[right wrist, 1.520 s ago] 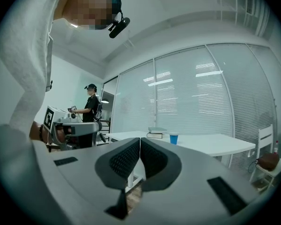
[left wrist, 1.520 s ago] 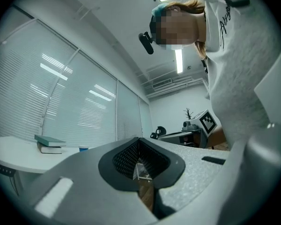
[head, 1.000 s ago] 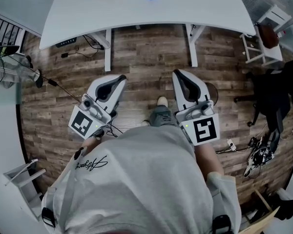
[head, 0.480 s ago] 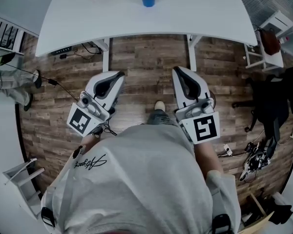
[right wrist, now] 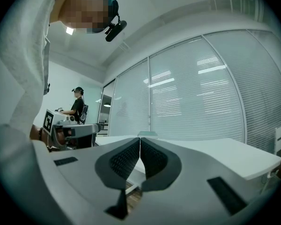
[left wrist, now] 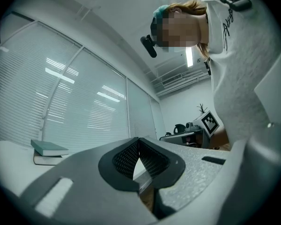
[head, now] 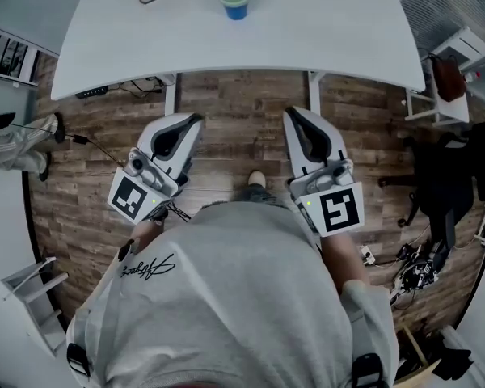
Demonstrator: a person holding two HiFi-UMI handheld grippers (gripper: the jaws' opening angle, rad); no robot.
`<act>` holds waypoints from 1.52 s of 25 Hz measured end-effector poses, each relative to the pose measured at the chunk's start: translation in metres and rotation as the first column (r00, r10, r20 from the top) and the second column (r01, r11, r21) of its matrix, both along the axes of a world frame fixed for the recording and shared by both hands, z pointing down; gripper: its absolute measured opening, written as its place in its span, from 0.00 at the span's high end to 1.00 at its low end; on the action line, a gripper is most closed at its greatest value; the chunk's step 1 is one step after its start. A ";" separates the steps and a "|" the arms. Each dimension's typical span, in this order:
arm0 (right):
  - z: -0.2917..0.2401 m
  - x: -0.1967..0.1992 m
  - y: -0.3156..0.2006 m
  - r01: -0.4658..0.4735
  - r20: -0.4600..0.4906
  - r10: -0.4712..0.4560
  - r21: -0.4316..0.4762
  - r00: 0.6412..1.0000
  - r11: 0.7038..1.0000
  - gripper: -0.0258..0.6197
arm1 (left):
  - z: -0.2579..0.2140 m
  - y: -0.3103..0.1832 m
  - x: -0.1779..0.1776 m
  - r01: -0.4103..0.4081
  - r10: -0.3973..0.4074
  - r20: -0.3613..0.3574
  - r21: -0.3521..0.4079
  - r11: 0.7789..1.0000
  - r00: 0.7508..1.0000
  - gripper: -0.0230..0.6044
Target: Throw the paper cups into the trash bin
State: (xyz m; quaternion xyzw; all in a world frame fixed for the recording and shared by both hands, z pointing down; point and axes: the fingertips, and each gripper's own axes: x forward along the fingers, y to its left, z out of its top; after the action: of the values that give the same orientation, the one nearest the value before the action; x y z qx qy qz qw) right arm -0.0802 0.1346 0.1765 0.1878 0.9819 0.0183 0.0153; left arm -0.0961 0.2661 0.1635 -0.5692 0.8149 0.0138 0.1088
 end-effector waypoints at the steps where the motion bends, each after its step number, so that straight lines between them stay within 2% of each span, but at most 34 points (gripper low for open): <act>1: 0.002 -0.002 -0.002 0.011 -0.006 -0.011 -0.001 1.000 1.000 0.94 | -0.002 -0.002 -0.001 0.000 0.000 0.001 0.015 1.000 1.000 0.96; 4: 0.006 -0.009 -0.008 0.040 -0.015 -0.040 -0.002 0.999 0.999 0.94 | 0.000 -0.008 -0.009 0.011 -0.011 0.002 0.022 1.000 1.000 0.96; 7: 0.001 -0.017 -0.014 0.050 0.017 -0.050 -0.003 0.999 0.999 0.94 | 0.002 -0.015 -0.015 0.017 -0.018 0.005 0.018 1.000 1.000 0.96; 11: 0.004 -0.025 -0.018 0.041 0.004 -0.041 -0.007 0.999 0.999 0.94 | 0.007 -0.017 -0.022 0.028 -0.028 -0.014 -0.017 0.999 0.999 0.96; 14: 0.004 -0.030 -0.016 0.049 0.012 -0.049 -0.018 0.999 0.999 0.94 | 0.004 -0.018 -0.023 0.015 -0.015 -0.018 0.011 1.000 1.000 0.96; 17: 0.011 -0.029 -0.016 0.060 -0.025 -0.061 -0.029 0.998 0.998 0.94 | 0.007 -0.019 -0.021 0.019 -0.018 -0.017 0.008 1.000 1.000 0.95; 22: 0.011 -0.026 -0.016 0.060 -0.024 -0.062 -0.047 0.998 0.997 0.94 | 0.011 -0.013 -0.020 0.050 -0.050 -0.027 -0.016 0.999 0.998 0.96; 33: 0.008 -0.024 -0.014 0.088 0.006 -0.087 -0.041 0.996 0.995 0.94 | 0.011 0.007 -0.015 0.116 -0.114 -0.056 0.026 0.993 0.992 0.96; 38: 0.004 -0.031 -0.015 0.080 0.020 -0.079 -0.053 0.997 0.995 0.94 | 0.007 0.008 -0.025 0.129 -0.129 -0.028 0.001 0.992 0.991 0.95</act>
State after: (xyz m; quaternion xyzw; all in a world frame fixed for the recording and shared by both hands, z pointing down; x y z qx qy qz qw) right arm -0.1117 0.1200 0.1810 0.2259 0.9737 -0.0071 0.0298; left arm -0.1210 0.2739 0.1709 -0.5150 0.8513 0.0160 0.0989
